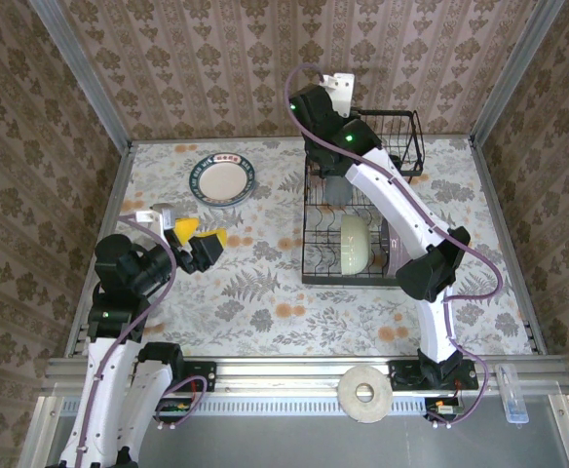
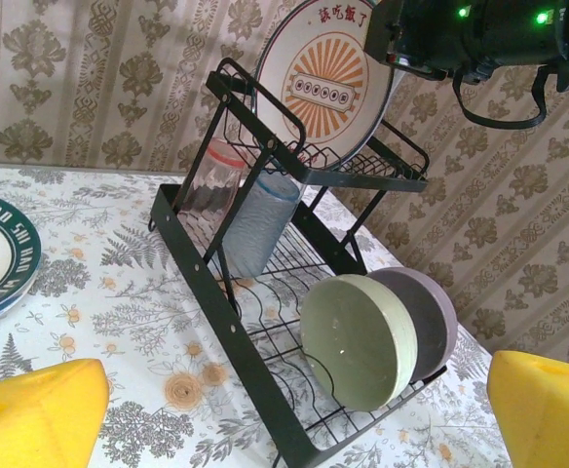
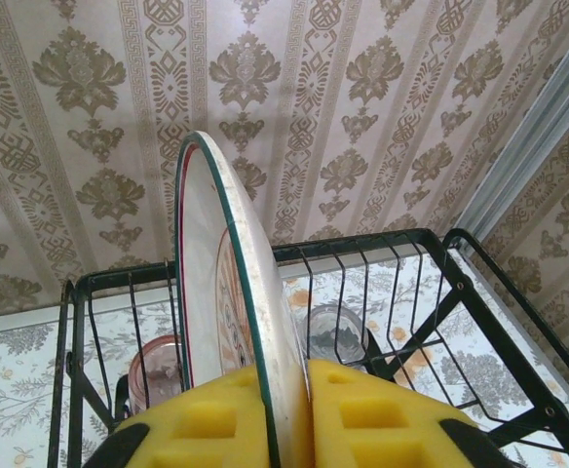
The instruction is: Unload the mixed dishes from the dish rack
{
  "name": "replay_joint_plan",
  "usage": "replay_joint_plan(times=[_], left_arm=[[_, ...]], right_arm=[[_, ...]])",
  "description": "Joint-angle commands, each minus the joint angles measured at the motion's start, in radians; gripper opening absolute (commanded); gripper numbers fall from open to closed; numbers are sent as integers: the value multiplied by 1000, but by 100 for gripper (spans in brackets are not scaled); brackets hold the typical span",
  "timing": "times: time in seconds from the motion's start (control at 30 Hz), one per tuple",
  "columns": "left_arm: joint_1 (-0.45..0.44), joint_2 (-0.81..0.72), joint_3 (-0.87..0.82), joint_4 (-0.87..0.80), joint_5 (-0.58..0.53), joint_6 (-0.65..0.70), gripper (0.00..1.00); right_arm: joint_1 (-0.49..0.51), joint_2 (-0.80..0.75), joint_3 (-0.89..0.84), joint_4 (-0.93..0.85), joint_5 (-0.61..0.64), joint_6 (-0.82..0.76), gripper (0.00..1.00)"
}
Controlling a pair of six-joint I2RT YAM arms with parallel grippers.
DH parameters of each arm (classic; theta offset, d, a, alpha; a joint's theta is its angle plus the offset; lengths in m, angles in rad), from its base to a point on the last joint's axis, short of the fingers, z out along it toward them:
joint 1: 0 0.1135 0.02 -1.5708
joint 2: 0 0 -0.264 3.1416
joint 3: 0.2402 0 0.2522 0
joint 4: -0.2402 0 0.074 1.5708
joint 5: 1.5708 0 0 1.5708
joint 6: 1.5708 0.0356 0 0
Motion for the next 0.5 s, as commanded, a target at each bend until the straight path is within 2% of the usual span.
replay_joint_plan(times=[0.0,0.47], left_arm=[[-6,-14,-10,36,28,-12,100],[-6,-13,-8,31,16,-8,100]], right_arm=[[-7,1,37,-25,22,21,13],[1,-23,71,16,39,-62,1]])
